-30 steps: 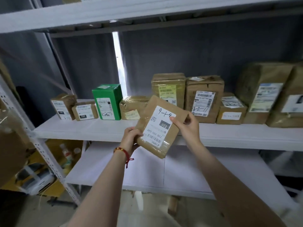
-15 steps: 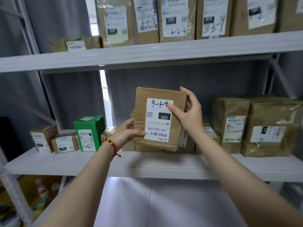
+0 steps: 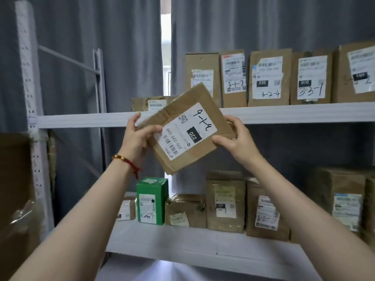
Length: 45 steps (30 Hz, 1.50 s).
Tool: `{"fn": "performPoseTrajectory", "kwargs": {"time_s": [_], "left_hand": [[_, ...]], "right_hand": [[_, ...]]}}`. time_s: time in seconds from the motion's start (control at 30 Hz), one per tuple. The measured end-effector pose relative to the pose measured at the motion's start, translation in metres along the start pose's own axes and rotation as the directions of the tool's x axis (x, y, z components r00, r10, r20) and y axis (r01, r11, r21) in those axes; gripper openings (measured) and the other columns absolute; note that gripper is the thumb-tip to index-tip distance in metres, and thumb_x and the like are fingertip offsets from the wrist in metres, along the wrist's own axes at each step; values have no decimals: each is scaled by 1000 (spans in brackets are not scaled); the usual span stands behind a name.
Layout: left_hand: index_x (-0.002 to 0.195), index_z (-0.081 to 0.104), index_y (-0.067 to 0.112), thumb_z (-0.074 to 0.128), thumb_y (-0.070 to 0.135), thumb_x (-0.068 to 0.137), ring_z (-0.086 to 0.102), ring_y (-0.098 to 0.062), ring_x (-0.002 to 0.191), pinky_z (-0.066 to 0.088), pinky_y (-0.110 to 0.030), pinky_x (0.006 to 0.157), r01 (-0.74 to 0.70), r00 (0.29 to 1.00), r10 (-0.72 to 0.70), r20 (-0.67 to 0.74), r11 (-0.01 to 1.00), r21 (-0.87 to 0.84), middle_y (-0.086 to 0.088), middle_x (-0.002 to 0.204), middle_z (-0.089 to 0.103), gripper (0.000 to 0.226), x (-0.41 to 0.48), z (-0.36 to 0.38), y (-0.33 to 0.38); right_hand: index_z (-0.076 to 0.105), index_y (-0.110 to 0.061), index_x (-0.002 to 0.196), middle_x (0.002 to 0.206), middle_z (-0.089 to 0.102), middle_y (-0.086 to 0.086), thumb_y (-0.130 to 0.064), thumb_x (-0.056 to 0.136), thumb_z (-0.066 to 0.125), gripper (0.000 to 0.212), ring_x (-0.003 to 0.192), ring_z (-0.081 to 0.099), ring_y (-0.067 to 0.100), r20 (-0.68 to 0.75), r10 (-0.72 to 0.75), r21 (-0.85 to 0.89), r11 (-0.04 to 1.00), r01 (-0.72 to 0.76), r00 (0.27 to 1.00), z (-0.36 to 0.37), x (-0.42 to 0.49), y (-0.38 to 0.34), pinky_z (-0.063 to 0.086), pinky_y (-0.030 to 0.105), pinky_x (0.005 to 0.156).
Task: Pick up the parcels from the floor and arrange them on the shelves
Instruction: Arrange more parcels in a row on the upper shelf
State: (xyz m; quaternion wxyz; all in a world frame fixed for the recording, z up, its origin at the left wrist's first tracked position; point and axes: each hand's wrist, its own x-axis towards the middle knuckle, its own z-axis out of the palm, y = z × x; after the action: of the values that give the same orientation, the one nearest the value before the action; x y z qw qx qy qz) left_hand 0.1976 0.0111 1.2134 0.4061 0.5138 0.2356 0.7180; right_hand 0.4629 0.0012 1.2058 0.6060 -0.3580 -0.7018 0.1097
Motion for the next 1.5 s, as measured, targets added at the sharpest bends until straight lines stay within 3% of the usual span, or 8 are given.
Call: {"fn": "performPoseTrajectory", "kwargs": {"time_s": [0.3, 0.4, 0.57, 0.73, 0.83, 1.1, 1.37, 1.5], "left_hand": [[145, 33, 21, 84, 4, 70, 59, 0, 97, 50, -13, 75, -245, 968, 251, 17, 927, 283, 14, 109, 52, 92, 25, -55, 67], [147, 30, 25, 89, 12, 64, 52, -11, 118, 45, -26, 99, -358, 931, 351, 104, 816, 453, 7, 126, 49, 102, 39, -69, 88], [150, 27, 23, 88, 14, 67, 44, -6, 122, 39, -13, 94, -531, 841, 489, 233, 661, 531, 6, 136, 41, 103, 69, -68, 133], [151, 26, 26, 88, 19, 68, 44, -13, 126, 44, -27, 101, -607, 789, 465, 401, 496, 621, 2, 138, 45, 103, 101, -56, 164], [150, 25, 31, 88, 22, 66, 46, -21, 130, 44, -44, 107, -638, 762, 426, 489, 363, 679, -2, 142, 45, 105, 114, -40, 173], [125, 47, 19, 79, 37, 78, 59, -26, 102, 53, -40, 86, -598, 755, 259, 602, -103, 795, -5, 117, 62, 61, 152, -10, 166], [112, 49, 22, 74, 49, 71, 62, -19, 81, 56, -35, 69, -611, 717, 224, 661, -256, 749, 2, 96, 63, 55, 180, -3, 167], [104, 50, 25, 66, 62, 73, 56, -11, 70, 45, -29, 59, -600, 692, 237, 682, -335, 726, 8, 83, 59, 50, 196, 3, 161]], "right_hand": [[23, -30, 149, 147, 41, 1, -32, 69, 89, 104, 124, 52, 20, -35, -81, -158, 985, 75, 996, 75, 48, -55, 50, 41, 101], [28, -31, 149, 145, 40, -1, -24, 71, 88, 99, 111, 56, 12, -7, -175, -234, 958, 168, 985, 99, 69, -81, 50, 22, 86], [41, -24, 144, 140, 41, 0, -24, 75, 84, 81, 110, 52, 11, 35, -295, -381, 879, 286, 955, 133, 96, -106, 49, 20, 89], [55, -19, 133, 133, 50, 5, -21, 76, 81, 63, 119, 52, 19, -74, -261, -373, 902, 216, 962, 145, 118, -101, 47, 38, 103], [56, -21, 130, 133, 51, 3, -21, 79, 79, 56, 110, 55, 15, -102, -200, -322, 934, 158, 975, 150, 125, -93, 50, 31, 94], [51, -24, 130, 121, 61, -6, -36, 82, 76, 56, 93, 67, 18, -34, -95, -254, 964, 83, 995, 170, 145, -60, 59, 41, 76], [55, -31, 121, 108, 65, -13, -57, 71, 79, 62, 95, 61, 1, -16, -171, -165, 972, 166, 985, 174, 180, -52, 53, 24, 76], [52, -30, 122, 111, 70, -7, -68, 63, 78, 75, 98, 69, 10, -11, -184, -21, 983, 183, 983, 194, 199, -50, 59, 42, 83]]}}
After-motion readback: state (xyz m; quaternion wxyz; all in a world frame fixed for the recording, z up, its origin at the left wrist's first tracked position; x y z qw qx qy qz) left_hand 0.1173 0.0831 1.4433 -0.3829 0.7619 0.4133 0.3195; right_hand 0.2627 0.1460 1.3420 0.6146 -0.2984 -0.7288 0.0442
